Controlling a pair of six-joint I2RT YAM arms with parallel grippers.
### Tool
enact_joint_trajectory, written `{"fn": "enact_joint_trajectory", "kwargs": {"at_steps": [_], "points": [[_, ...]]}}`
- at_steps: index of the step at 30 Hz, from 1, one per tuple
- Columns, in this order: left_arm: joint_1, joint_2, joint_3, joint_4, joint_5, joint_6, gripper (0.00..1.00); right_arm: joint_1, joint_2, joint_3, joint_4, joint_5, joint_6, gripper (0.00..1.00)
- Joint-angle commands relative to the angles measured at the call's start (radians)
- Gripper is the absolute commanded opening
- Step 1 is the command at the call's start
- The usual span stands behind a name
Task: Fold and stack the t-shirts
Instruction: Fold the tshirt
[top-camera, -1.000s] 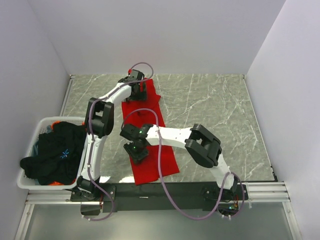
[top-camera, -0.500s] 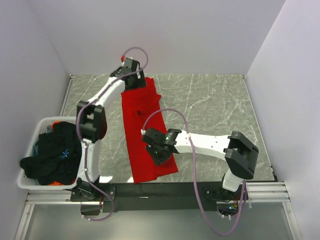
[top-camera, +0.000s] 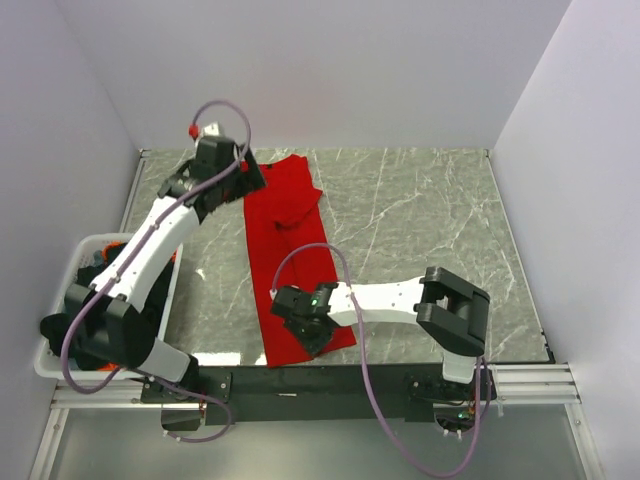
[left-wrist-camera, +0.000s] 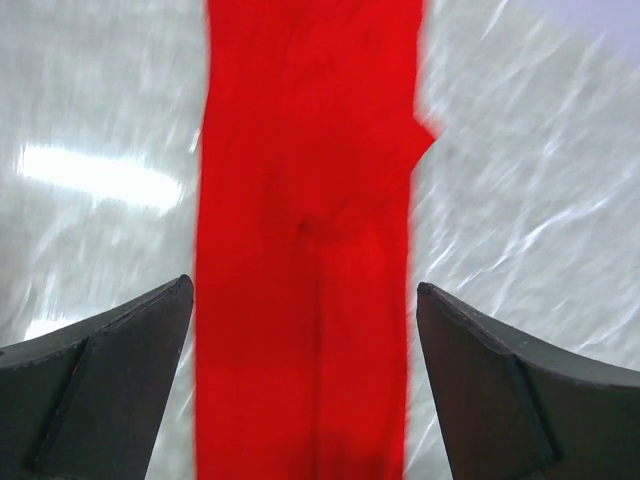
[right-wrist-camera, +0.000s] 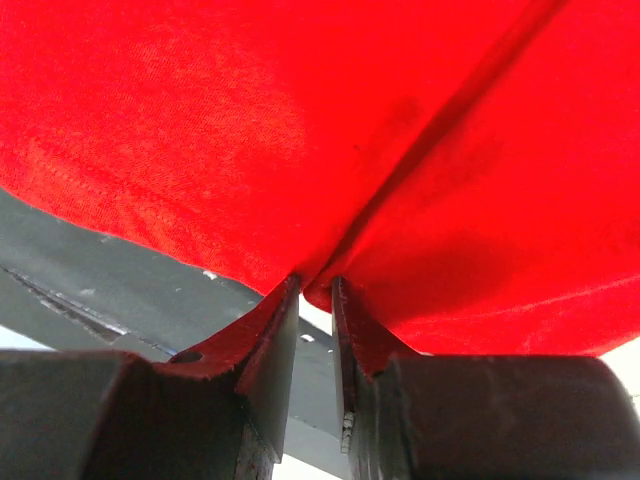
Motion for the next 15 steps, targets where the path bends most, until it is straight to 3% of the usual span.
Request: {"fn": "enact_joint_trajectory", "kwargs": {"at_steps": [1,8,15], "points": [[-0.025,-0.073,-0.144,-0.048,0.006,-0.049,0.99,0.027,0.023,0.010,0.006,-0.030,0.016,0.27],[-0.068,-0.259,-0.362,-0.135,0.020,-0.107,0.99,0.035,-0.078,0.000,-0.019,0.010,0.032,0.28],[-0.137,-0.417,-0.598,-0.206,0.124,-0.259,0.99,-0.031,-0.309,-0.028,-0.092,0.166,0.109,0.48]]}}
